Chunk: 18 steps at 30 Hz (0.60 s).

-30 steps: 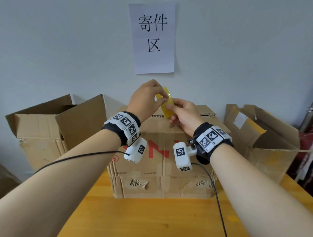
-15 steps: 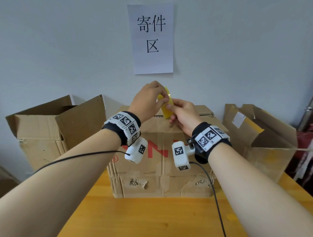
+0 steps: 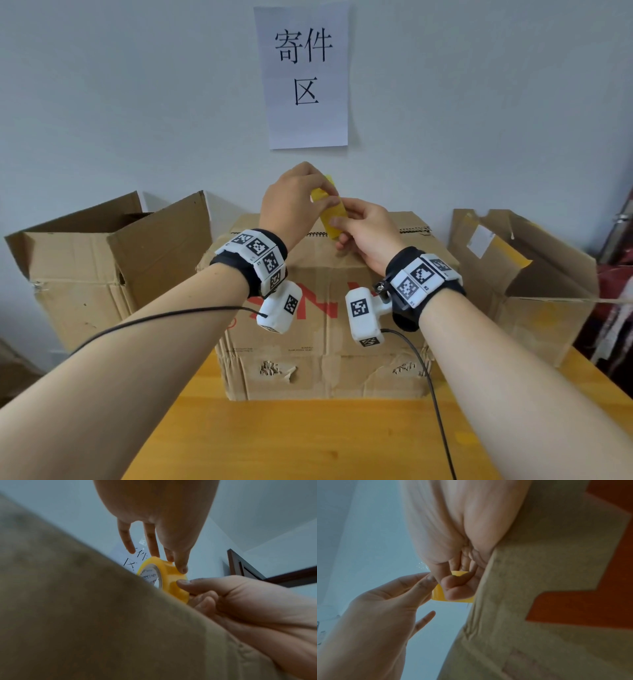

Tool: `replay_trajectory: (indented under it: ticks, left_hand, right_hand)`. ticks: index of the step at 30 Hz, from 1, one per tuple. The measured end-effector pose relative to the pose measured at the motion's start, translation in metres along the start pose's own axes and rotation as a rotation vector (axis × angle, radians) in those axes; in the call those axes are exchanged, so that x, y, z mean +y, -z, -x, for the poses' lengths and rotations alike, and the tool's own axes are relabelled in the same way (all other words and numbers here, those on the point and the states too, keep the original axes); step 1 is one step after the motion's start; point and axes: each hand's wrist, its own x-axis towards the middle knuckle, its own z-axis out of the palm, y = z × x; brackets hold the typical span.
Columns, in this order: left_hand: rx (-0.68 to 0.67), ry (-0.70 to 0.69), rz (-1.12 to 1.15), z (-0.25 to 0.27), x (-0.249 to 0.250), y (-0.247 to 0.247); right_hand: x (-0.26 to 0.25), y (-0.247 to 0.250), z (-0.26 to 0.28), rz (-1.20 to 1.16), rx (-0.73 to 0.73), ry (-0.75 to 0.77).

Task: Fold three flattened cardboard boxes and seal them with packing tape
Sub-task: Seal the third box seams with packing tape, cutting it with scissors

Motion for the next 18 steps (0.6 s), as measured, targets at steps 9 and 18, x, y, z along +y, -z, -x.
replay_trajectory:
  ticks: [9, 18]
  left_hand:
    - [0.077, 0.124, 0.160, 0.003, -0.017, 0.013]
    - [-0.009, 0.379, 0.435, 0.011, -0.016, 0.051]
  right_hand:
    - [-0.005, -0.005, 0.006, 0.202, 0.026, 0.031]
    - [-0.039, -0.006, 0.011, 0.446, 0.010, 0.188]
